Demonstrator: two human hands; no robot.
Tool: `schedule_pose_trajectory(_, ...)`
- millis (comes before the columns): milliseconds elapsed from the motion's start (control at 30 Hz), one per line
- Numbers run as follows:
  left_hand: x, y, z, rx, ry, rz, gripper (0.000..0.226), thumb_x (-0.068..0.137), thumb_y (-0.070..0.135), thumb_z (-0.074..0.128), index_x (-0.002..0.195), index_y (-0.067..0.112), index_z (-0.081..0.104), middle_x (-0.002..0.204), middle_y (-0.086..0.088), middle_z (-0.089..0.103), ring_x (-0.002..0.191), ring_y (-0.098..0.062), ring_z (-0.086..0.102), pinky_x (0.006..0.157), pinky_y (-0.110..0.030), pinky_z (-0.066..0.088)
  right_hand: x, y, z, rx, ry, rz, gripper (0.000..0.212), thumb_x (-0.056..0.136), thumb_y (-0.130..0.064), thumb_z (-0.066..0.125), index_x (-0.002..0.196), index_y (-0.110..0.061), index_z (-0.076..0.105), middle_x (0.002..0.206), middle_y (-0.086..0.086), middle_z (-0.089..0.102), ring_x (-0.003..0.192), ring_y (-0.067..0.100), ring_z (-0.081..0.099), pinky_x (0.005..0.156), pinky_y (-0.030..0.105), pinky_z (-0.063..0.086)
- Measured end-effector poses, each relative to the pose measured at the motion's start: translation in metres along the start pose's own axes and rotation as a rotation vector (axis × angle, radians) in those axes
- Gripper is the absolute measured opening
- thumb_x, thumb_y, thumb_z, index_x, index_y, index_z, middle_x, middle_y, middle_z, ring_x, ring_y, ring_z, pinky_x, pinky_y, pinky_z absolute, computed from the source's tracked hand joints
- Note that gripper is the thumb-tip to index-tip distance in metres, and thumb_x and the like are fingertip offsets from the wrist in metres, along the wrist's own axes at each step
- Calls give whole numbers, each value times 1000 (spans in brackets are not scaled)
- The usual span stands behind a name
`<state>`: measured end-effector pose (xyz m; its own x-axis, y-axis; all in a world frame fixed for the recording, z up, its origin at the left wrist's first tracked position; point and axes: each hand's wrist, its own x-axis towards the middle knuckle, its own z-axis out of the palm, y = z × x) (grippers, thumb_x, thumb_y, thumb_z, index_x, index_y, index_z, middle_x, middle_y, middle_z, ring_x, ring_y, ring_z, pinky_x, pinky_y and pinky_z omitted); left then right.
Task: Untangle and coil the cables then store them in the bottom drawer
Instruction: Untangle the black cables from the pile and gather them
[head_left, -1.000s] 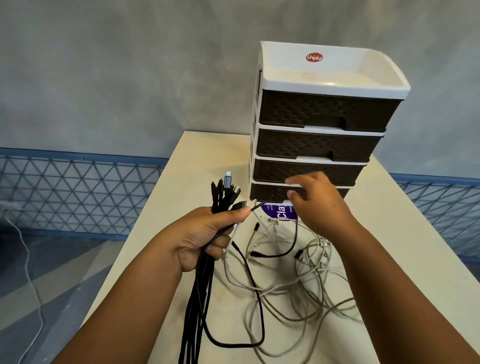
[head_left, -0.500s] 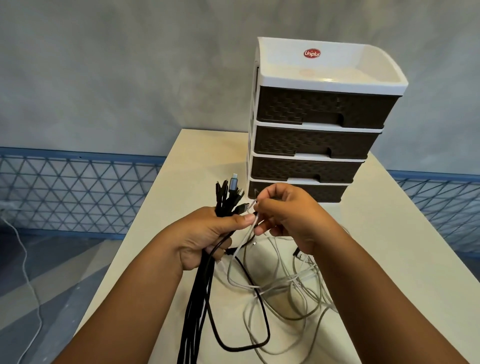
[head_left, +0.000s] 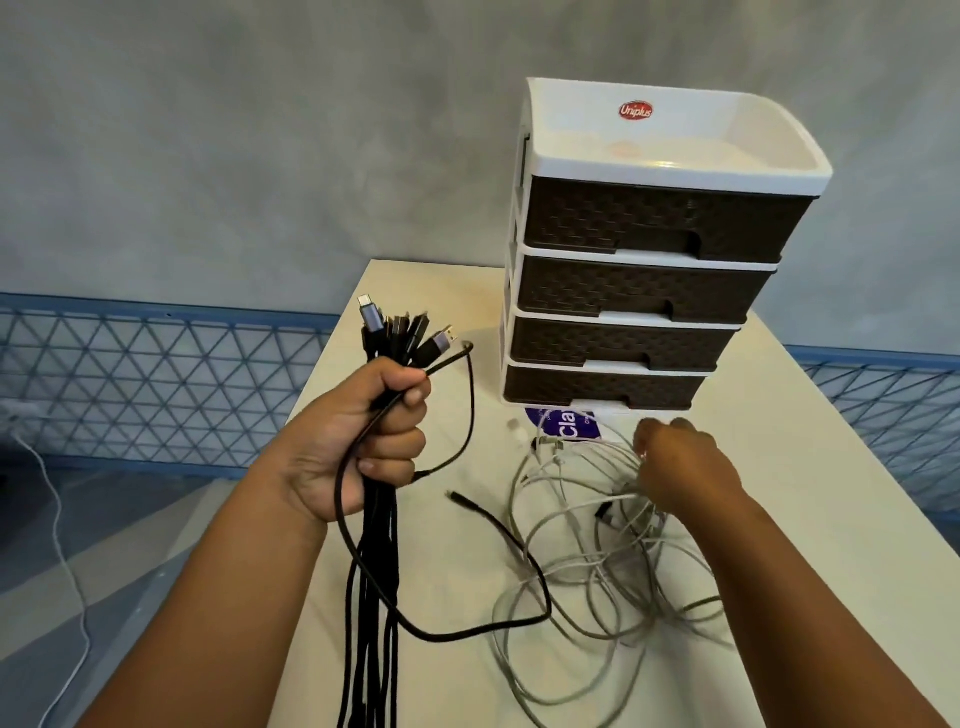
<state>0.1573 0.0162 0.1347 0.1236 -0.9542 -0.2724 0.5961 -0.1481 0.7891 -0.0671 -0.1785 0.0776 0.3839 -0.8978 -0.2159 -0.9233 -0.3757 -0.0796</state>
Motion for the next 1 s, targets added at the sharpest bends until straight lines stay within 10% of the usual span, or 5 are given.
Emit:
schedule_pose_trajectory(100, -2, 2, 1, 18, -22, 17, 34, 54, 26, 84, 61, 18, 51, 43, 10, 27, 39, -5, 11, 33, -11, 16, -2, -12, -5, -141, 163, -154, 37, 88, -22, 62, 125, -21, 57, 124, 9, 53, 116, 31, 48, 92, 41, 45)
schedule_pose_trajectory(300, -6, 3, 12, 53, -74, 35, 19, 68, 27, 64, 59, 18, 51, 42, 11, 27, 39, -6, 9, 35, -11, 13, -23, -72, -45, 483, 266, -436, 18, 96, -26, 58, 112, -23, 64, 93, -2, 62, 84, 19, 61, 70, 31, 50)
schedule_pose_trajectory(500, -10, 1, 19, 128, -127, 27, 18, 69, 26, 63, 58, 18, 52, 43, 10, 25, 36, -3, 12, 35, -11, 13, -40, -109, -68, 1593, -615, -185, 71, 93, -67, 34, 90, -3, 65, 74, 12, 68, 57, 18, 59, 57, 29, 44)
schedule_pose_trajectory(633, -12, -4, 20, 166, -133, 20, 17, 68, 26, 64, 59, 18, 51, 45, 9, 24, 34, -2, 19, 36, -11, 14, -36, -121, -86, 1960, -648, -21, 47, 93, -45, 57, 86, 1, 62, 69, 11, 67, 56, 17, 62, 64, 29, 50)
schedule_pose_trajectory(1000, -7, -1, 18, 96, 155, 59, 30, 82, 47, 59, 70, 20, 56, 46, 10, 18, 37, -3, 12, 36, -14, 9, -54, -108, -121, 1887, -598, -510, 23, 102, -23, 37, 109, -13, 57, 55, -5, 23, 40, 6, 16, 41, 20, 15)
